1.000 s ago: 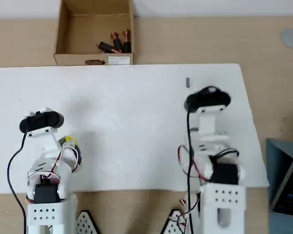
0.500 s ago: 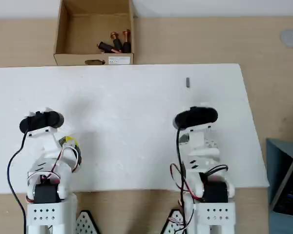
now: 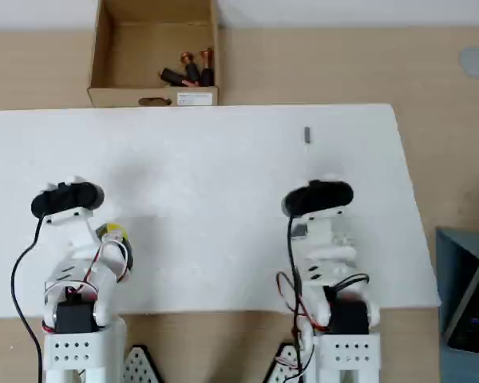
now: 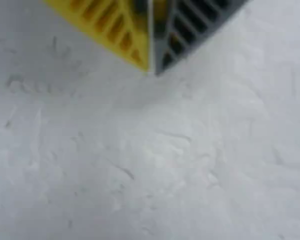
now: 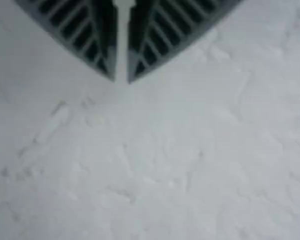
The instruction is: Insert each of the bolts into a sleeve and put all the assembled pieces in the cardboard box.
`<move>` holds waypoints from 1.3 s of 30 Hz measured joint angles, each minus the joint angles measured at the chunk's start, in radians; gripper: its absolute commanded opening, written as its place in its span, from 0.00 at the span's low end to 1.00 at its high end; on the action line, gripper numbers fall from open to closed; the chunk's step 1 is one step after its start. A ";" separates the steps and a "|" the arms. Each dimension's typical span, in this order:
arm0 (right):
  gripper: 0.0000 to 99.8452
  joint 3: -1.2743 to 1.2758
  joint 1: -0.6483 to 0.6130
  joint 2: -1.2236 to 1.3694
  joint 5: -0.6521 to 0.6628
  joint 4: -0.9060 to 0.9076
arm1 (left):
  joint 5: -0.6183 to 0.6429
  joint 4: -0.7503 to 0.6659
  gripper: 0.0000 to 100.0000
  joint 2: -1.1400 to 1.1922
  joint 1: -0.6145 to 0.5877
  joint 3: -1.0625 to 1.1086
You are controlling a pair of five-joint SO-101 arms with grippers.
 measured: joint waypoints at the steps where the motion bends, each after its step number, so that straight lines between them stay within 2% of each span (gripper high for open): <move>1: 0.01 0.000 0.000 0.000 0.000 0.008 | 0.000 0.000 0.00 0.000 0.000 0.000; 39: 0.01 0.000 -0.002 0.000 0.000 0.014 | 0.000 0.000 0.00 0.000 0.000 0.000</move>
